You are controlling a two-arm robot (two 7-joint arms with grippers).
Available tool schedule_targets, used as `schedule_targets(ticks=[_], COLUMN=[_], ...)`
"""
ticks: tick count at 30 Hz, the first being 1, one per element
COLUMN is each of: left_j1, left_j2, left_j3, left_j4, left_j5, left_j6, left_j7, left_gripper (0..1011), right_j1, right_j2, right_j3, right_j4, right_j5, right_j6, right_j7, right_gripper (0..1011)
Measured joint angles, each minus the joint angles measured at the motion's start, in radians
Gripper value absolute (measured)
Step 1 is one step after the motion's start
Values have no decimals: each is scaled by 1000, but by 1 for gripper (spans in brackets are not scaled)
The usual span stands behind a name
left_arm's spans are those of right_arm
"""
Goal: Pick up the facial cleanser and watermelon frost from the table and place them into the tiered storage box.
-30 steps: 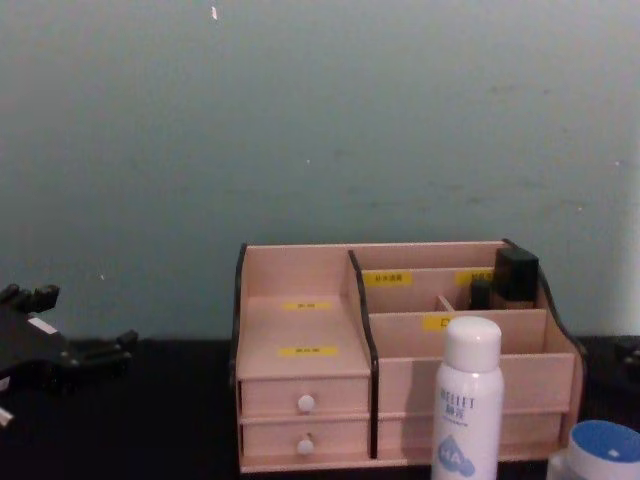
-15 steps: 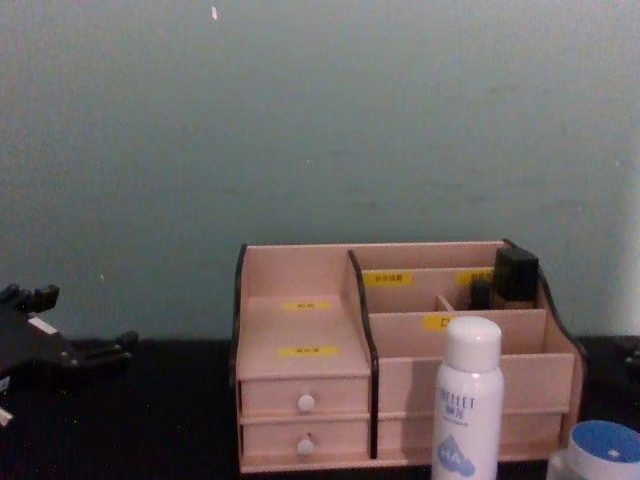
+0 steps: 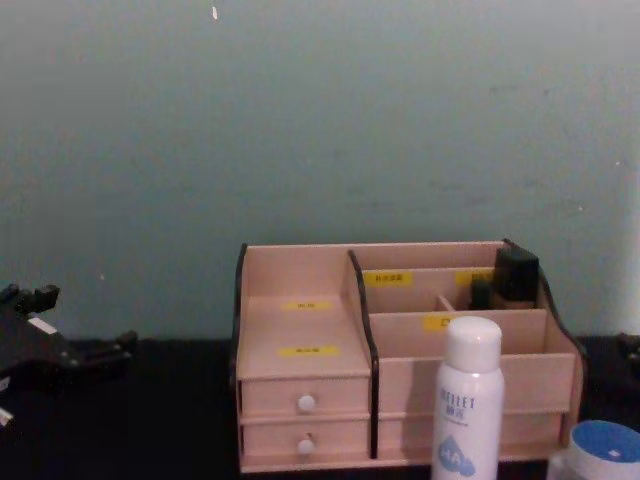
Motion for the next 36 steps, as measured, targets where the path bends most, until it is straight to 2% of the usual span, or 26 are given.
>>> schedule_targets(ticks=[8, 12, 13, 19, 27, 36], left_j1=[0, 0, 0, 0, 0, 0], left_j2=[0, 0, 0, 0, 0, 0], left_j3=[0, 0, 0, 0, 0, 0], left_j4=[0, 0, 0, 0, 0, 0], left_j5=[0, 0, 0, 0, 0, 0], left_j6=[0, 0, 0, 0, 0, 0], left_j7=[0, 0, 0, 0, 0, 0], left_gripper=[1001, 1001, 1001, 1001, 1001, 1001], right_j1=[-64, -126, -126, -210, -231, -212], right_j2=[30, 60, 60, 93, 95, 59], right_j3=[45, 72, 72, 92, 79, 48], right_j4=[-73, -143, -143, -234, -269, -255], right_j5=[36, 67, 67, 100, 126, 146], right_j6=[-1, -6, -6, -28, -43, -31], right_j7=[43, 77, 77, 140, 234, 330], right_gripper=[1003, 1003, 1003, 1003, 1003, 1002])
